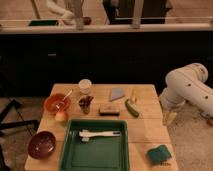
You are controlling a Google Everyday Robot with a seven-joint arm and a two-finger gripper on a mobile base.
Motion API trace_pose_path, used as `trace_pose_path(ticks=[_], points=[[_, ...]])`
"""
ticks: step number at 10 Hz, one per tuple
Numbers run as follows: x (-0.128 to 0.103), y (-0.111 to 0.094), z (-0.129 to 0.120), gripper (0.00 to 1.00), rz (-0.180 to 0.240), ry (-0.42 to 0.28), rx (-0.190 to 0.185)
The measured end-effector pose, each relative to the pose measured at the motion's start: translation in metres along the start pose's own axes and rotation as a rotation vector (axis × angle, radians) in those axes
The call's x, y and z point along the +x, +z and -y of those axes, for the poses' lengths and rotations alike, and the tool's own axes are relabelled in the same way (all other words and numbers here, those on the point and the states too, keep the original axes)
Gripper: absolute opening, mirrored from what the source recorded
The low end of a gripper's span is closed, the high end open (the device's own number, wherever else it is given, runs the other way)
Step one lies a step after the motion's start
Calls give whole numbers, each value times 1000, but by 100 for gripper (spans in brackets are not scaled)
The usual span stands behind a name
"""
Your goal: Place brush in purple bowl
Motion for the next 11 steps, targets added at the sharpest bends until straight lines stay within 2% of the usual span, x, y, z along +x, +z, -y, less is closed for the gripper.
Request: trace_pose_path(ticks=[6,9,11], points=[[-1,0,0,80,0,-4,2],[-16,-3,-22,80,17,-71,18],[-38,-5,-34,80,34,-127,22]])
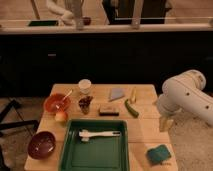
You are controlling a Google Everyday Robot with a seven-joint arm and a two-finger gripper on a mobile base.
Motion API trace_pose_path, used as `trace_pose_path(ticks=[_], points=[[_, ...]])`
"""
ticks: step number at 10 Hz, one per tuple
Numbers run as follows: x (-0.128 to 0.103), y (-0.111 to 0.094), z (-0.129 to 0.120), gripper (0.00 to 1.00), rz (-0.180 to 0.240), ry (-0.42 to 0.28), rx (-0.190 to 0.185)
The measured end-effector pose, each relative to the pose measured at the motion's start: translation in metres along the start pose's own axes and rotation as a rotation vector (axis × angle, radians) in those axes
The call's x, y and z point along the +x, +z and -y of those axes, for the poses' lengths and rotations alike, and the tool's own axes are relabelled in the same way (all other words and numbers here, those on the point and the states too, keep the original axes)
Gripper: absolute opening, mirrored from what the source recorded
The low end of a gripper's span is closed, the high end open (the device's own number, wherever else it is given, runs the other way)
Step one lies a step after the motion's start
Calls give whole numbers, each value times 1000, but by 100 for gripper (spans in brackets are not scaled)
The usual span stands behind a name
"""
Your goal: Place brush in purple bowl
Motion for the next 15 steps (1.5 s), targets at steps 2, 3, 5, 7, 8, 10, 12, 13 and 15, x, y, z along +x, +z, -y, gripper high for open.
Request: trace_pose_path(ticks=[2,3,5,7,8,10,12,13,15], points=[[-22,1,-10,80,8,-50,-6],[-40,4,-16,80,8,-79,-12],[-63,8,-21,80,4,-85,-25],[-80,15,-25,80,-13,-44,-27],[-86,17,-27,80,-14,-44,-26],[-89,18,-27,80,-14,-43,-24],[-88,18,-28,80,-15,-41,-24],[-89,18,-27,80,-14,-44,-24],[-90,18,-29,80,25,-19,-40]])
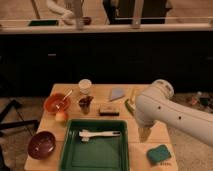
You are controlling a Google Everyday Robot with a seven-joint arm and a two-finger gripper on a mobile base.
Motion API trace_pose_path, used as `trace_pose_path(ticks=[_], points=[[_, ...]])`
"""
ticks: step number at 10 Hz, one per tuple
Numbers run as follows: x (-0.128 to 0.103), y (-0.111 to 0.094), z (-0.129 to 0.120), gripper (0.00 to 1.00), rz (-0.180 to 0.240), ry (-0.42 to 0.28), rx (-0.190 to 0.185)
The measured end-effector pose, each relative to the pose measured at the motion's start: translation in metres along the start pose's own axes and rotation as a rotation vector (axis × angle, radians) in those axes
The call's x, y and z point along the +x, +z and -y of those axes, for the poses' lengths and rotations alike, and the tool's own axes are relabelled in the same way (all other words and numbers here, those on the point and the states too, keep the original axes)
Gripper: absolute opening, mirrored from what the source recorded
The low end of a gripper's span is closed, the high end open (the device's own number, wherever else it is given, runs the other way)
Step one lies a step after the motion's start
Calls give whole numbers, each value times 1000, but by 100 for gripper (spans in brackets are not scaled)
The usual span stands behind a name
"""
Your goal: Place brush in purple bowl
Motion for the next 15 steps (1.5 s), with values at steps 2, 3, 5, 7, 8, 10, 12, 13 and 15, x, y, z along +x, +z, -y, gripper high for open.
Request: trace_pose_path(ticks=[2,3,5,7,8,10,12,13,15], points=[[-18,-3,-2,80,169,27,-22],[-35,-4,-1,80,276,43,-34],[-67,-6,0,80,426,73,-60],[-102,-9,0,80,469,62,-84],[-126,-11,-1,80,465,25,-90],[-159,-11,-3,80,447,-41,-100],[-188,-7,-9,80,416,-120,-102],[-192,-7,-9,80,413,-138,-98],[-191,-7,-9,80,413,-138,-98]])
